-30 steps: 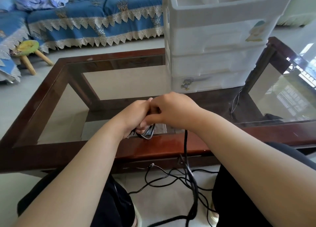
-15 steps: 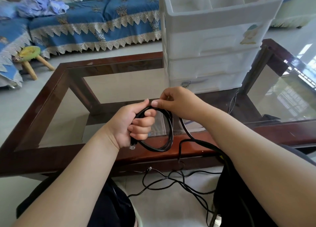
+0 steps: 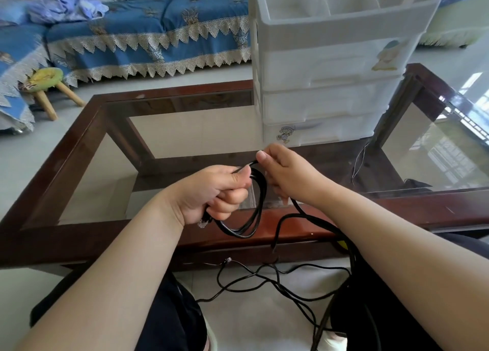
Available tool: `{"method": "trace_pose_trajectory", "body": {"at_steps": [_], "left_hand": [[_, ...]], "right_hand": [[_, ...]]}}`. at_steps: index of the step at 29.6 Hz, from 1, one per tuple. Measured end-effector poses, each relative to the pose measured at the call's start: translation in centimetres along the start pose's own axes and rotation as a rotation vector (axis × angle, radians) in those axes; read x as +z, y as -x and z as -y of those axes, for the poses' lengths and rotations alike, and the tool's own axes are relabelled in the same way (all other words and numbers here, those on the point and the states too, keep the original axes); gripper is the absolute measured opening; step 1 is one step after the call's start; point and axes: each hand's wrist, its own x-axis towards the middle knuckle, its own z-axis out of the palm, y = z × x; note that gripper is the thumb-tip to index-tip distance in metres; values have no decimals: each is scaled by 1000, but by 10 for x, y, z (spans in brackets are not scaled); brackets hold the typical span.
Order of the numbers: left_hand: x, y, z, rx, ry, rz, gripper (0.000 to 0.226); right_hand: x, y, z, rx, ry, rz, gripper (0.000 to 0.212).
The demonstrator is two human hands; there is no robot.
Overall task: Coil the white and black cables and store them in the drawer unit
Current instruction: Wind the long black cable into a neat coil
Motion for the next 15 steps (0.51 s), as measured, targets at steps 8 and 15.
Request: {"method": "trace_pose_trajectory", "body": {"at_steps": [8, 15], "left_hand": [[13, -3, -6, -28, -45, 72, 46], [11, -1, -13, 34, 99, -47, 49]], "right_hand": [[-1, 14, -2, -143, 129, -243, 22], [2, 18, 3, -173, 200, -329, 27]]}}
